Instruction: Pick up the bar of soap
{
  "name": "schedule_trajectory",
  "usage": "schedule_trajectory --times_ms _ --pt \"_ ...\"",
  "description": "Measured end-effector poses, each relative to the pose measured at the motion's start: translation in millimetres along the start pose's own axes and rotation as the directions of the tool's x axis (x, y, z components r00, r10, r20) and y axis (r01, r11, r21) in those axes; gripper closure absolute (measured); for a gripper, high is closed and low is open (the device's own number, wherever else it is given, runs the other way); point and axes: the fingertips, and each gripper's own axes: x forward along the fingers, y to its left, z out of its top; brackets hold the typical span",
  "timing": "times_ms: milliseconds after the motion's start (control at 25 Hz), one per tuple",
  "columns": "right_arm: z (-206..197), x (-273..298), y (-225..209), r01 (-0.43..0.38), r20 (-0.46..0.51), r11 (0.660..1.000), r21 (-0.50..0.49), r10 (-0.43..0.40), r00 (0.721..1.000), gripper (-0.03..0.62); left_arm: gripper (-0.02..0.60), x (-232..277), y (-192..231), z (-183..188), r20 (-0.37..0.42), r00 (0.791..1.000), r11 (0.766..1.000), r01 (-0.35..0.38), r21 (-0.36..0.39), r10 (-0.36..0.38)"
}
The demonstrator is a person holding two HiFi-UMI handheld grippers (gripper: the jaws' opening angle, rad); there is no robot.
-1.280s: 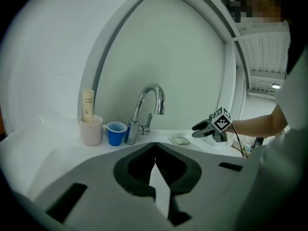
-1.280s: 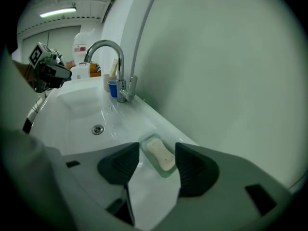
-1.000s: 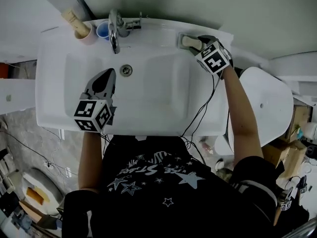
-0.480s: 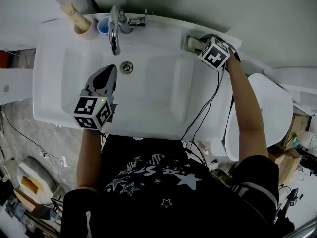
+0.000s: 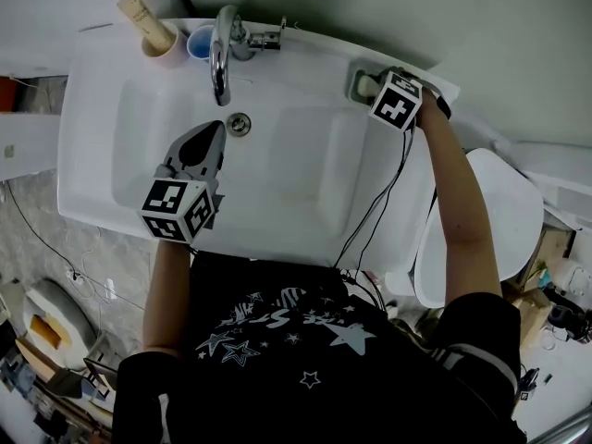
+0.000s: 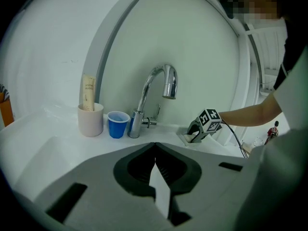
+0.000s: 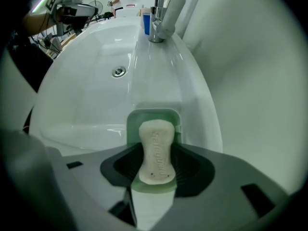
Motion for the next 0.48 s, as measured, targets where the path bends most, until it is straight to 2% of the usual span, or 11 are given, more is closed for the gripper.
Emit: schedule_trajectory --times_ms 200,480 --pt "0 2 1 -0.008 -0.024 1.0 0.008 0.008 1.0 0.405 0.572 1 0 -8 -0.012 1.0 1.0 0.003 -0.014 -0.003" --pt "-1 -3 0 0.024 0.032 1.0 0.011 -0.025 0.999 0.408 0.571 -2 -10 -12 -0.025 0.999 1.0 0.029 -0.009 -0.029"
